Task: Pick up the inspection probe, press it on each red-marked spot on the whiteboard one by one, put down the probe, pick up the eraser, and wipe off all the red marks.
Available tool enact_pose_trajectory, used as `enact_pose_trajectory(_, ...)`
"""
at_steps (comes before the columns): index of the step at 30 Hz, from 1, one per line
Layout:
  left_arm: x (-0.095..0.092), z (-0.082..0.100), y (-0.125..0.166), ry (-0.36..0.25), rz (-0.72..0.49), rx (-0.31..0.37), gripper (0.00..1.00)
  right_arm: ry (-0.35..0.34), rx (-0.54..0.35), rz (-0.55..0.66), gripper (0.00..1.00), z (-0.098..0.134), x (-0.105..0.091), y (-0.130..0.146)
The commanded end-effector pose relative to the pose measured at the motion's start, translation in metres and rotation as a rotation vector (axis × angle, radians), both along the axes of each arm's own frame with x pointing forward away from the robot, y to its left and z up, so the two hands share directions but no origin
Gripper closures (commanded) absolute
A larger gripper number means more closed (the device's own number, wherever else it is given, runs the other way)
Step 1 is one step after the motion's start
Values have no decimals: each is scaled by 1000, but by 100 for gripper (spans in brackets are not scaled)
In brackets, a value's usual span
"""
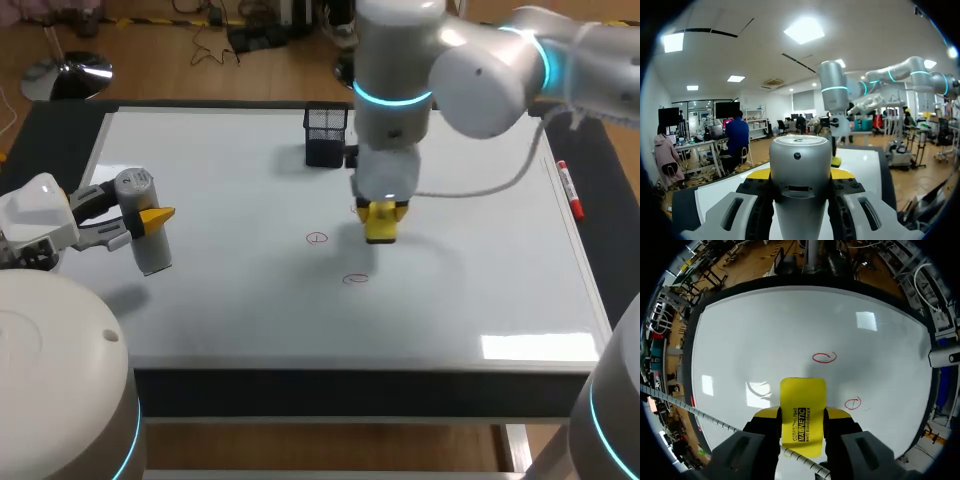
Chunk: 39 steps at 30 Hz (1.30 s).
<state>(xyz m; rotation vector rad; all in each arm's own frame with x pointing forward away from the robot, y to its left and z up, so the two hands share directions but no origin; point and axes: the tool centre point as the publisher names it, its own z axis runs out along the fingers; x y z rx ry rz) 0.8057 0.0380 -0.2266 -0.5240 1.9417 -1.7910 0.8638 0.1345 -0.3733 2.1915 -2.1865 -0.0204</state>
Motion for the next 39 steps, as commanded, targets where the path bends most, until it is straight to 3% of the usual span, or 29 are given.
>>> enact_pose_trajectory(1, -1, 0, 0, -3, 2, -1, 100, 2, -35, 33, 100, -11, 0, 33)
enact_pose_trajectory(9, -1, 0, 0, -3, 2, -1, 100, 0, -1, 108, 100, -20, -3, 79)
enact_pose_trajectory(18, -1, 0, 0, -3, 2, -1, 100, 1, 48, 142, 100, -27, 3, 108)
enact_pose_trajectory(30, -1, 0, 0, -3, 2, -1, 100, 0, 64, 188, 100, -37, 4, 127)
enact_pose_trajectory(39, -1, 0, 0, -3, 2, -1, 100, 1, 66, 199, 100, -47, 8, 124)
